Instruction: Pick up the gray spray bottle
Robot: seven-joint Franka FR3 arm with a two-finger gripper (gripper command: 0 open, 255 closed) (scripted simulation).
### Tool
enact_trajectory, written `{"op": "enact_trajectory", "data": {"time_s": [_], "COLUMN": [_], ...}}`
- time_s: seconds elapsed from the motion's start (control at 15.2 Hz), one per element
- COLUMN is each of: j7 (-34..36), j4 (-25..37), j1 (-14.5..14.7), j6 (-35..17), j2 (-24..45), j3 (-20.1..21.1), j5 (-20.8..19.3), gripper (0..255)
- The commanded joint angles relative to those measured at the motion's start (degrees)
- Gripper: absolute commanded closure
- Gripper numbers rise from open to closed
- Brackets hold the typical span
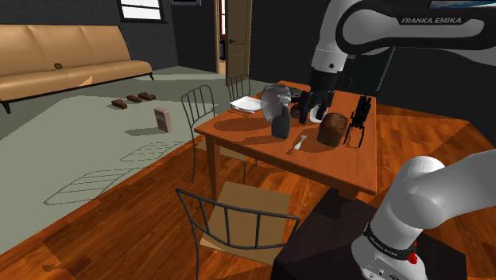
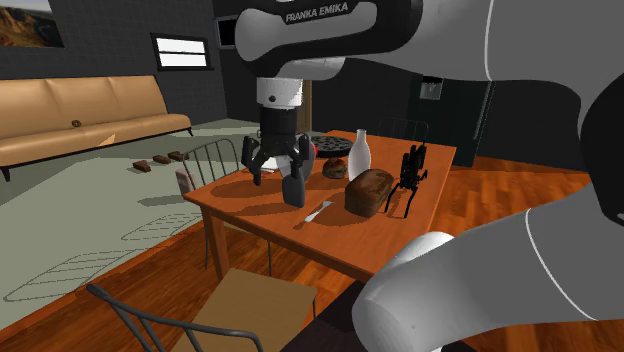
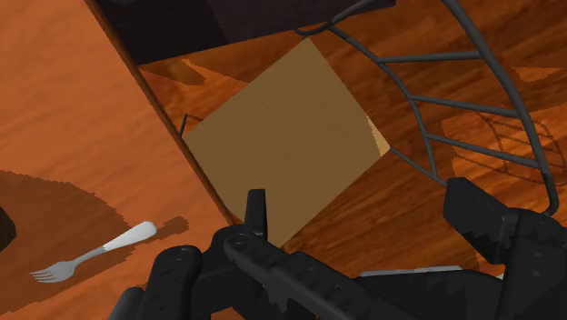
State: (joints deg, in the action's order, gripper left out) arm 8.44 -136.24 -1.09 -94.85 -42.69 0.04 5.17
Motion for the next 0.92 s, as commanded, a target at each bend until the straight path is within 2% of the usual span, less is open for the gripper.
{"op": "enact_trajectory", "data": {"time_s": [0.0,0.46,0.86], "j7": [0.0,-9.8,-18.0], "j4": [0.0,5.9,13.8], "j1": [0.0,-1.7,-2.4], "j6": [0.0,-4.7,-7.6], "j2": [0.0,10.7,21.5], "j3": [0.0,-6.8,-12.0], "j5": [0.0,-3.8,-4.7], "gripper": [0,0,0]}}
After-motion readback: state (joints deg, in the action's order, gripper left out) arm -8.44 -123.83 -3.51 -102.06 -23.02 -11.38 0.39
